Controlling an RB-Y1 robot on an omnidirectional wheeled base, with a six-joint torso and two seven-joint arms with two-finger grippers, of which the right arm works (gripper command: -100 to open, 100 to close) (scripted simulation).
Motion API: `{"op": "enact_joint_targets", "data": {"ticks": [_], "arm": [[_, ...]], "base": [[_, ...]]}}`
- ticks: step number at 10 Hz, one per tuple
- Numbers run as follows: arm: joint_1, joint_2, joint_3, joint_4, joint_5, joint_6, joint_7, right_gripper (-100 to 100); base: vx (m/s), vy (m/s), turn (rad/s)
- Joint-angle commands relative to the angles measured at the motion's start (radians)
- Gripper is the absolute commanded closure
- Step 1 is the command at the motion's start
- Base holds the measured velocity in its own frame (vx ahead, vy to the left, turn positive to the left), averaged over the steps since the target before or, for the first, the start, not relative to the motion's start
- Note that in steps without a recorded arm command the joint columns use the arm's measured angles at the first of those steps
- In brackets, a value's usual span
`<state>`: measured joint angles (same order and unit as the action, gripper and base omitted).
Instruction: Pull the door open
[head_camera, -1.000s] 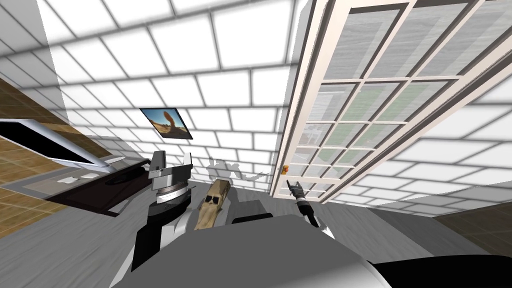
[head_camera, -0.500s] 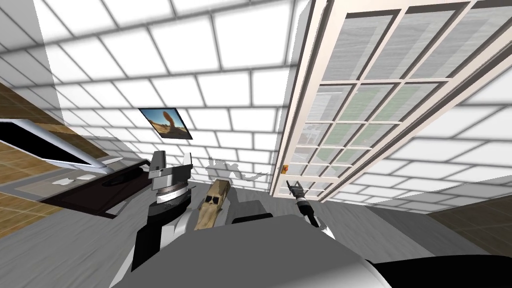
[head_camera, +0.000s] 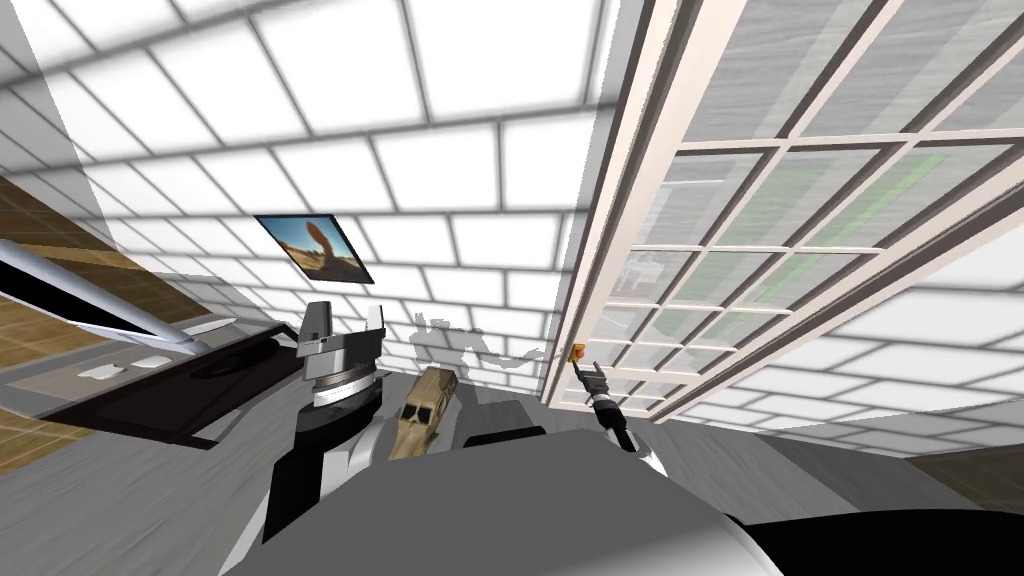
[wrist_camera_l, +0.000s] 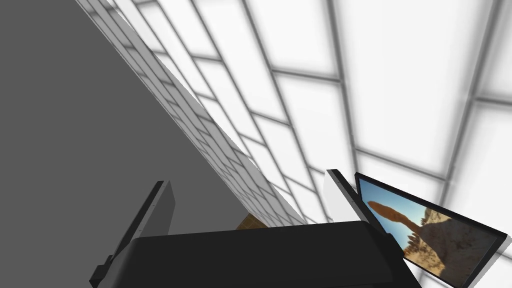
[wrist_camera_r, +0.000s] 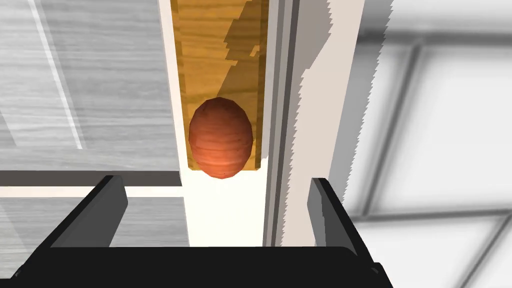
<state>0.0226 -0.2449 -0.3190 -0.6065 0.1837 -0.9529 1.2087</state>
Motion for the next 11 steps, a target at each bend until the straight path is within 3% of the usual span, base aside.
{"op": "enact_joint_targets", "data": {"ticks": [1, 3, 4, 9, 11], "arm": [[-0.003, 0.003, -0.004, 0.000, -0.002, 0.004, 0.006, -100], [-0.004, 0.004, -0.004, 0.000, -0.003, 0.005, 0.006, -100], [-0.004, 0.004, -0.004, 0.000, -0.003, 0.005, 0.006, 100], [-0.004, 0.004, -0.004, 0.000, -0.003, 0.005, 0.006, 100], [-0.004, 0.004, 0.006, 0.003, -0.014, 0.009, -0.041, 100]], "base": [[0.221, -0.071, 0.031], [0.136, -0.027, 0.022], [-0.007, -0.001, -0.006], [-0.016, 0.002, 0.001], [-0.019, -0.009, 0.024]]}}
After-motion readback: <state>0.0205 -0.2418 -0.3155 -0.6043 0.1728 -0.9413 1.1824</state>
